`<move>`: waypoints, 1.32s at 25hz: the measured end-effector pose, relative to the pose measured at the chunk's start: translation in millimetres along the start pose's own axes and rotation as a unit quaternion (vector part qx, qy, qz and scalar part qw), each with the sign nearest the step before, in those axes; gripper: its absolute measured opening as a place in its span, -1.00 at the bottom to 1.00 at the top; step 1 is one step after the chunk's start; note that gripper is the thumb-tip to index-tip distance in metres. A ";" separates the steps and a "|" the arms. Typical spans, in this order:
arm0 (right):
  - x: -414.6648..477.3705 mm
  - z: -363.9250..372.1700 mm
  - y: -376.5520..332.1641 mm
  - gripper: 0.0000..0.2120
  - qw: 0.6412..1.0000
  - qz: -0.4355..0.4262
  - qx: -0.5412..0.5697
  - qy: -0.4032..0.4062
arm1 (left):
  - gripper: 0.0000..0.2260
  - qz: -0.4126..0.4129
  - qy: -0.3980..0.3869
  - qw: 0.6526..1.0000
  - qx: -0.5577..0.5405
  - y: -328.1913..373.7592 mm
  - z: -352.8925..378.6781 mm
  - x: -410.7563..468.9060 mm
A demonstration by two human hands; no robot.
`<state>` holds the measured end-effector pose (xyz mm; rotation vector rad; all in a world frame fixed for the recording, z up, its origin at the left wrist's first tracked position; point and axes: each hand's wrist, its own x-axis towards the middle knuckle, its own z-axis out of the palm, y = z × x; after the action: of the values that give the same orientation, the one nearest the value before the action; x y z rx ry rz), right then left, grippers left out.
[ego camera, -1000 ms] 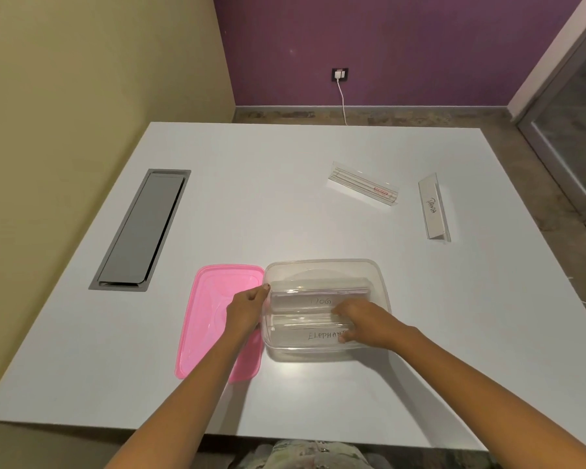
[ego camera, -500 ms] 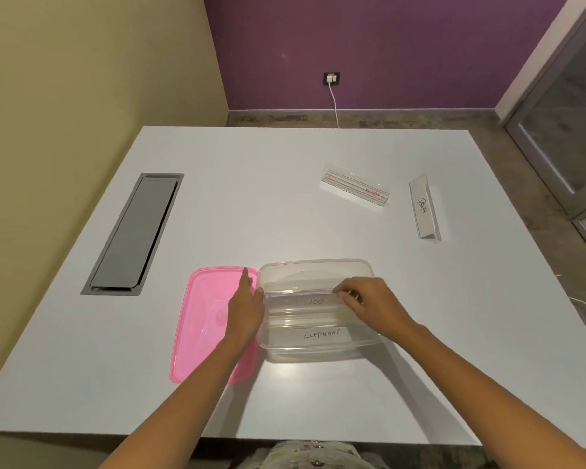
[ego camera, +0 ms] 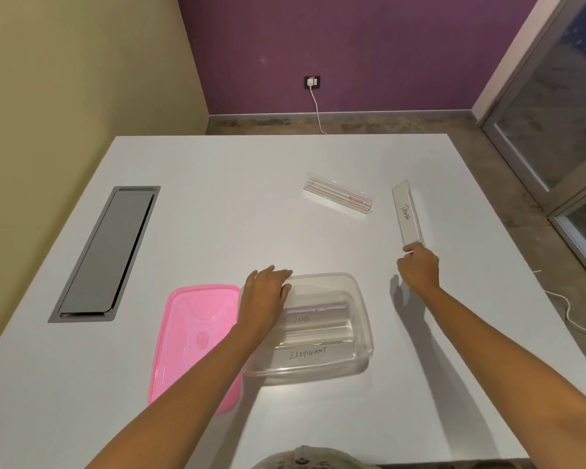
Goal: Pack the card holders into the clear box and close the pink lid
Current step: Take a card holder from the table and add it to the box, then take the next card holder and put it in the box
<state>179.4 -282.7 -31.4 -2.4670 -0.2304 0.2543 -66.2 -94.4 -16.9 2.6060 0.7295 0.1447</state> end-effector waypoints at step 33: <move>126.7 32.7 13.0 -0.45 0.965 0.241 -0.096 -0.043 | -0.80 -0.031 0.012 0.991 -0.130 -21.4 -2.1 13.0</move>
<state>295.4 -245.1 -80.7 -2.6761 0.3320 0.5670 -65.6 -70.5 -24.4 2.3360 0.7457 0.2362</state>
